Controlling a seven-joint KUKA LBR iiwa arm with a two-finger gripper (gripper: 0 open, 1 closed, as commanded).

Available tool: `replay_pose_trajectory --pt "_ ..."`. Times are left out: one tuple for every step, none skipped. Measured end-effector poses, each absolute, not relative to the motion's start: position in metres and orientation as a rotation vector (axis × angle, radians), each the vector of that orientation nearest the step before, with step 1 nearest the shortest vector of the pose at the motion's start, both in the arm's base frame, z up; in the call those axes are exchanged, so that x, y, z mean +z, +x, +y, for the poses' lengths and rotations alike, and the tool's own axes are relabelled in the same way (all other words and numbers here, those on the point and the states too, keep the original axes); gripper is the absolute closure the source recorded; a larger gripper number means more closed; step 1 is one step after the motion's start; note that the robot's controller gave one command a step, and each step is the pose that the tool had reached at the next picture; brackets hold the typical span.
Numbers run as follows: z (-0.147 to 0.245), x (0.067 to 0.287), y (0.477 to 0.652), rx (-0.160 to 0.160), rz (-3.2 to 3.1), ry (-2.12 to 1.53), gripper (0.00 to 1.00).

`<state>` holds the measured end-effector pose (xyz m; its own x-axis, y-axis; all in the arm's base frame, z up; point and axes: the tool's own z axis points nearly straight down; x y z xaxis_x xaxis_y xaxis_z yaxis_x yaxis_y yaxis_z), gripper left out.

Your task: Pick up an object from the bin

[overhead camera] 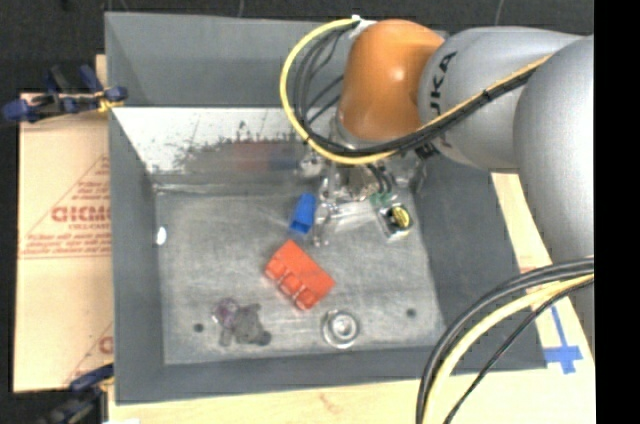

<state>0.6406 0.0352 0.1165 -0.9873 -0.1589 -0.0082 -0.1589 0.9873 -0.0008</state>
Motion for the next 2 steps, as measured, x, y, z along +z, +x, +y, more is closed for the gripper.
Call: replay_pose_trajectory --pt "0.054 0.075 0.644 -0.004 3.073 -0.611 0.00" --pt "-0.007 0.075 0.657 -0.004 2.925 -1.103 0.00"
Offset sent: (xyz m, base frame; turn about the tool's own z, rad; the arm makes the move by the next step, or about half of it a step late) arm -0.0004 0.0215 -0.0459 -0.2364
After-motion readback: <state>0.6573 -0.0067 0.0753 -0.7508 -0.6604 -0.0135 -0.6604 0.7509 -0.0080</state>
